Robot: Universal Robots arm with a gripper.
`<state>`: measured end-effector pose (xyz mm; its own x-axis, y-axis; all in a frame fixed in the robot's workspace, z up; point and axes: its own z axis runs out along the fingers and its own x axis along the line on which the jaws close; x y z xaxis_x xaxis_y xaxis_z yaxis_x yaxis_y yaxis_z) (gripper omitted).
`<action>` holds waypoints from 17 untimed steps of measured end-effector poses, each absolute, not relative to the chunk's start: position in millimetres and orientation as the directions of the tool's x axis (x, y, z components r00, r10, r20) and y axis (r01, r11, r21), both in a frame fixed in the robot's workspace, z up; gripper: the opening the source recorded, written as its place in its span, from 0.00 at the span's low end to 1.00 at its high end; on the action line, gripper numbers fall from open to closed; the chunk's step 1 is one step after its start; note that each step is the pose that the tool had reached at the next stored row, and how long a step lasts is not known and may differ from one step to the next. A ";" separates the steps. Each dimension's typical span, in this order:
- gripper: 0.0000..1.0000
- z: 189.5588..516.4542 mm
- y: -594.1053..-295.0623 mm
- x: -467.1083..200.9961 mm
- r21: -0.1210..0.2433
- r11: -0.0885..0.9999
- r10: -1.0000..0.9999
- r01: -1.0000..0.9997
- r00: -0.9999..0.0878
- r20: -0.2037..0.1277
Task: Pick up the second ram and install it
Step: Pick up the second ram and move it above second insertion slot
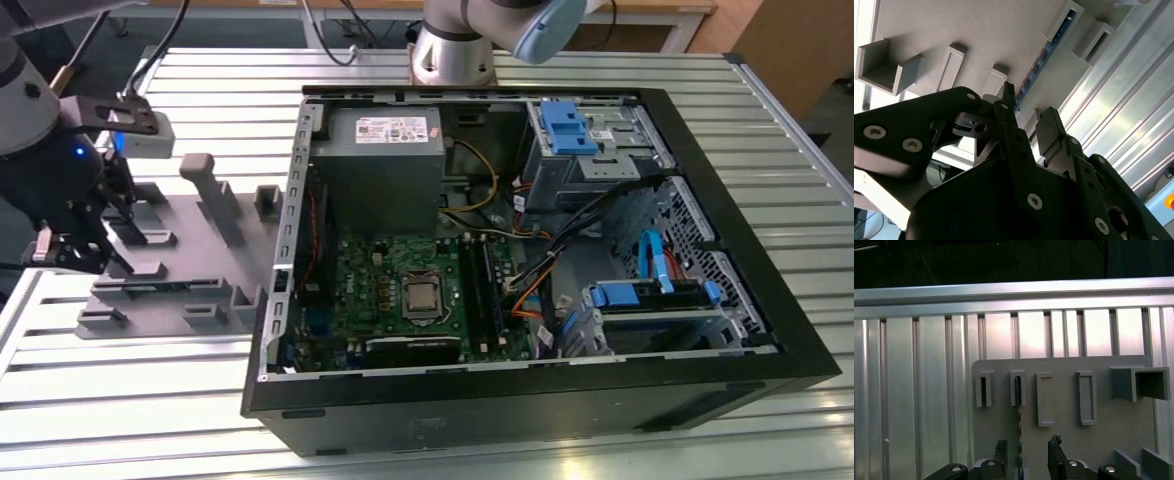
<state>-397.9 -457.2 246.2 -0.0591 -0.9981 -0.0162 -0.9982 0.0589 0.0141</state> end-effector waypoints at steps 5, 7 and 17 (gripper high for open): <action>0.45 238.3 -458.1 -397.8 0.011 0.059 -0.998 -0.998 -0.059 -0.016; 0.45 235.2 -458.7 -397.8 0.010 0.059 -0.998 -0.998 -0.059 -0.016; 0.45 228.0 -460.7 -397.8 0.005 0.059 -0.998 -0.998 -0.059 -0.012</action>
<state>-397.8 -460.7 228.0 -0.0589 -0.9982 -0.0116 -0.9983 0.0588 0.0052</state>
